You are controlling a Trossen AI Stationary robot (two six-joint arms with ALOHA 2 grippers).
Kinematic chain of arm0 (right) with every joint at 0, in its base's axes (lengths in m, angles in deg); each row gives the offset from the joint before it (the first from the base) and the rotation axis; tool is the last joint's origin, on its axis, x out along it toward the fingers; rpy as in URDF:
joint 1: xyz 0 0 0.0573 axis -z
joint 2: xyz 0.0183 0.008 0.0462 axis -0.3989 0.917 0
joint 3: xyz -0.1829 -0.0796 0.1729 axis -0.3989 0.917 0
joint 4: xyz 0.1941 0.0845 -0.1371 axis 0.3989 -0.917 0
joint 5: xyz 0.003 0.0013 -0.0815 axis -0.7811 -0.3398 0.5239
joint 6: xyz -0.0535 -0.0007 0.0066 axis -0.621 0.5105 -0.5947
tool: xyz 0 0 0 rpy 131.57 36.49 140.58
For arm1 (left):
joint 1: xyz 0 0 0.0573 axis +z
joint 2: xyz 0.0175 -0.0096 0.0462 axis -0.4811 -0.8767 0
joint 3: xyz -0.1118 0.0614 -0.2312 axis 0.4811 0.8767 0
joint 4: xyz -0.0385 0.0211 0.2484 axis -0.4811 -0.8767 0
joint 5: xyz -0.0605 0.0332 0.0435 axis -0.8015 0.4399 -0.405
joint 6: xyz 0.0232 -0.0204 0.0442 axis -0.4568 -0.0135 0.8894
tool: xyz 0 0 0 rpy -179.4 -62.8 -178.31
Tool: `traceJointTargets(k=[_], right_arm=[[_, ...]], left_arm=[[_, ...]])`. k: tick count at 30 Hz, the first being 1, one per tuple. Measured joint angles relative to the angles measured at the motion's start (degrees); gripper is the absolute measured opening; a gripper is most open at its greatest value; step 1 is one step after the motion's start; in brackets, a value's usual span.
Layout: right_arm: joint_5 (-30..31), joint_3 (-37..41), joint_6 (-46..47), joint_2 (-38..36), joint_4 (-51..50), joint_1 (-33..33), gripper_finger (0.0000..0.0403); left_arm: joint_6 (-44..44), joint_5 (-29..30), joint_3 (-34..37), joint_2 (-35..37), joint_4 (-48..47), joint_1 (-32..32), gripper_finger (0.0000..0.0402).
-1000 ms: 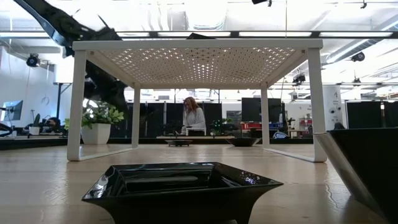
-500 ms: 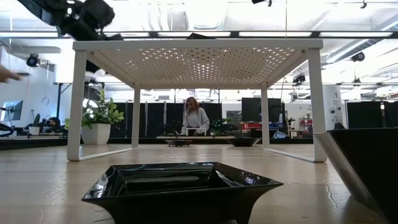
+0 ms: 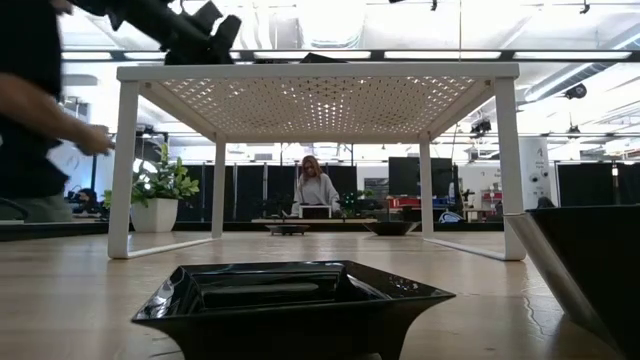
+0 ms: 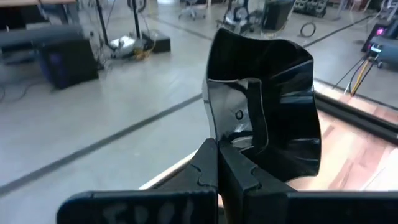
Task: Pick & Place Mini shaped plates
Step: Stack the black distorted square plate on top of the black distorted square plate on the shelf
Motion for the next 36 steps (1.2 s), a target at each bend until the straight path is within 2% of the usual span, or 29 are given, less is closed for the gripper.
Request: traceJointTargets(k=[6,14,21,26,30,36], right_arm=[[-3.86,1.54,-1.21,0.0,1.2,0.02,0.0072],[-4.1,2.18,-2.61,0.0,1.32,-0.21,0.0074],[-4.41,2.5,-4.67,2.19,2.0,-0.63,0.0102],[-3.85,2.5,-5.94,6.13,7.02,-0.9,0.0117],[-2.01,2.46,-7.2,7.82,10.16,-0.89,0.0116],[-1.9,2.39,-7.2,8.83,11.53,-0.85,0.0105]], left_arm=[[5.51,4.15,0.0,-3.85,8.45,-6.04,0.0],[11.89,4.85,-1.57,-10.23,17.5,-10.46,0.0],[16.84,8.8,-5.82,-15.97,18.19,-12.74,0.0],[19.75,10.67,-8.99,-19.11,18.24,-14.29,0.0],[21.71,14.33,-10.02,-20.41,18.08,-15.41,0.0],[21.8,14.89,-10.21,-20.05,18.25,-16.18,0.0]])
